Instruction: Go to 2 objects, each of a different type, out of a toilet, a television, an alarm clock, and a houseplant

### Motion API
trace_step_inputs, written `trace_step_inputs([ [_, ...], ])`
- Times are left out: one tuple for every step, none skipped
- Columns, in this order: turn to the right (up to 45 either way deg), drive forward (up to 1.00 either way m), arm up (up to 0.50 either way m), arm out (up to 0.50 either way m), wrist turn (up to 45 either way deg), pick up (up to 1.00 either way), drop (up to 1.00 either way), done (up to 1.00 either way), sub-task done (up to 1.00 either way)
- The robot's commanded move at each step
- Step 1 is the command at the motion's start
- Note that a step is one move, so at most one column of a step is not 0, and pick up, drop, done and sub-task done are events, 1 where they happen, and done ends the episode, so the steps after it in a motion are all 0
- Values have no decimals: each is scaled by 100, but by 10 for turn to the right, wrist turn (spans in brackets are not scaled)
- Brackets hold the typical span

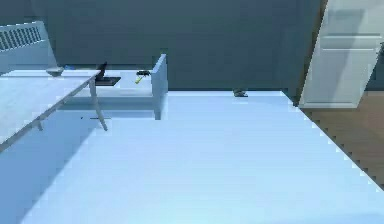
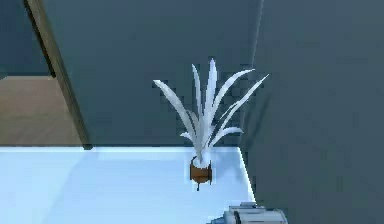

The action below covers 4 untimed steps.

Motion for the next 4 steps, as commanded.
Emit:
trace_step_inputs([
  [-210,0,0,0,0,0,0,0,0],
  [0,15,0,0,0,0,0,0,0],
  [450,0,0,0,0,0,0,0,0],
  [360,0,0,0,0,0,0,0,0],
])
